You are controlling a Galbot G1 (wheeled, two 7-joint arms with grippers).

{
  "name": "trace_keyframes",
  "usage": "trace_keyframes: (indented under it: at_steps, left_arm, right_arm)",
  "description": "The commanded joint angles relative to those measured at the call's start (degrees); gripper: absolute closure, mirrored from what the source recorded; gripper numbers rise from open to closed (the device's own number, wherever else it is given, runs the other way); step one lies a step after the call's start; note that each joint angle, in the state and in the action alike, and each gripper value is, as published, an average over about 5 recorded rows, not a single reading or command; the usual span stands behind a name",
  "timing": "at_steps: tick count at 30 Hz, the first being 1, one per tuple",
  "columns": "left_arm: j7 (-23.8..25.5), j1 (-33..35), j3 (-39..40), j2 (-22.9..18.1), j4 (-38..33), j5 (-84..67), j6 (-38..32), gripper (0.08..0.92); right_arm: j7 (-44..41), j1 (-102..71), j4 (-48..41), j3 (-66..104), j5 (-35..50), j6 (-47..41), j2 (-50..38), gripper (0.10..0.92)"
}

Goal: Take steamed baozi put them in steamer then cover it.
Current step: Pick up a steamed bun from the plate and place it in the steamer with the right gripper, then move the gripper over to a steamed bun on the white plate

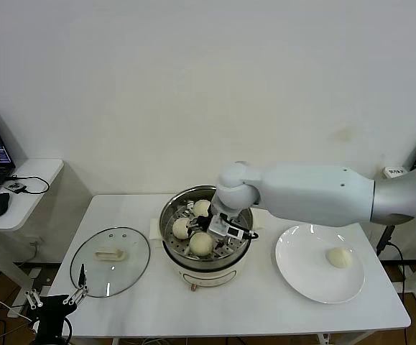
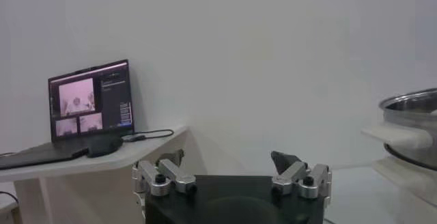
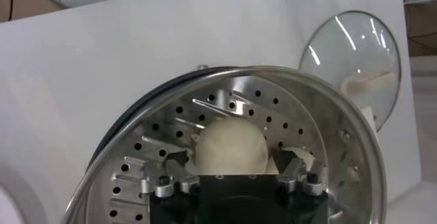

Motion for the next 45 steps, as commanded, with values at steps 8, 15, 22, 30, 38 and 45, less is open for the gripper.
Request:
trace_keyframes:
  at_steps: [8, 15, 22, 30, 38, 45]
  left_arm:
    - [0.0, -0.6, -0.2, 0.7, 0.4, 0.0, 0.0, 0.177]
    - [0.1, -1.1, 0.3, 1.4, 0.8, 0.0, 0.0, 0.177]
    - [0.3, -1.7, 1.2, 2.0, 1.1, 0.1, 0.1, 0.177]
    - [0.3, -1.7, 1.7, 2.4, 1.1, 0.3, 0.2, 0.177]
    - [0.3, -1.1, 1.8, 2.1, 0.8, 0.7, 0.2, 0.177]
    - [0.3, -0.5, 1.4, 2.0, 0.8, 0.9, 0.2, 0.177]
  right_arm:
    - [-1.2, 3.3, 2.1, 6.6, 7.6, -6.9, -14.8, 0.203]
    - [-2.5, 1.5, 7.6, 7.6, 11.6, -18.6, -31.3, 0.202]
    - [-3.3, -8.8, 8.2, 13.6, 6.8, -25.0, -42.7, 0.203]
    - [-3.2, -32.4, 5.7, 32.4, -1.7, -25.6, -48.5, 0.203]
    - [-1.5, -51.1, 1.5, 48.2, -7.9, -26.2, -45.8, 0.203]
    - [-0.6, -54.4, -3.7, 50.7, -12.0, -25.7, -41.8, 0.202]
